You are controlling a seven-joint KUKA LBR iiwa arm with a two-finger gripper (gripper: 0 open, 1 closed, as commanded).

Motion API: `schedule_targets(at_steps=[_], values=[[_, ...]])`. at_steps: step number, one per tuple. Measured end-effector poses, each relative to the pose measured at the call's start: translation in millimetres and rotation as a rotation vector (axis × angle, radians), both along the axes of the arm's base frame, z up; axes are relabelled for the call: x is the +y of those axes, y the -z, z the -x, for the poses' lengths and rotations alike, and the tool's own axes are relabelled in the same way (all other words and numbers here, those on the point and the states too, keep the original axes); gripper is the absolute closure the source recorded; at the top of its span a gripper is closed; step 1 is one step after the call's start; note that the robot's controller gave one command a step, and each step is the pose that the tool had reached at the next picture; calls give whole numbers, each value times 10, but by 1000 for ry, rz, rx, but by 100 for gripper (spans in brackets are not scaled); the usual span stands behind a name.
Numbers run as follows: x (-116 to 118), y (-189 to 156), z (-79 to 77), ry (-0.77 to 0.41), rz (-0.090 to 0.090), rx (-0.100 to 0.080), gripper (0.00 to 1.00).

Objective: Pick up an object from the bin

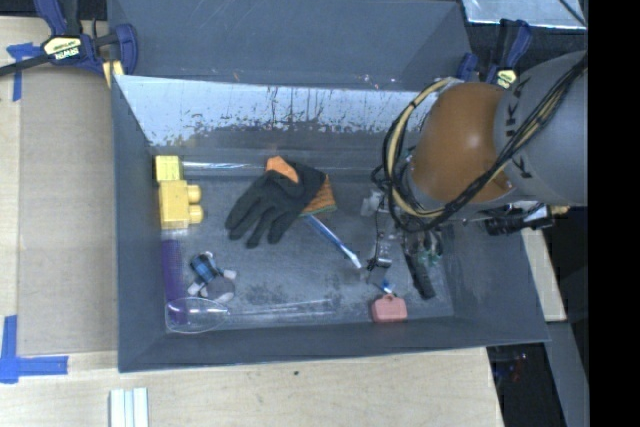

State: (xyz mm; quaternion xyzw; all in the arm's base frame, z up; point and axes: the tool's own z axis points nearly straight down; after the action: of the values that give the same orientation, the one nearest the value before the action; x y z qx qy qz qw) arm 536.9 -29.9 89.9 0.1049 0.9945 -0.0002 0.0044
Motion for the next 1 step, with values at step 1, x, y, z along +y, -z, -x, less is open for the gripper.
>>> schedule_targets(at_steps=[1], values=[[-413, 178, -676, 65, -1, -5, 0]])
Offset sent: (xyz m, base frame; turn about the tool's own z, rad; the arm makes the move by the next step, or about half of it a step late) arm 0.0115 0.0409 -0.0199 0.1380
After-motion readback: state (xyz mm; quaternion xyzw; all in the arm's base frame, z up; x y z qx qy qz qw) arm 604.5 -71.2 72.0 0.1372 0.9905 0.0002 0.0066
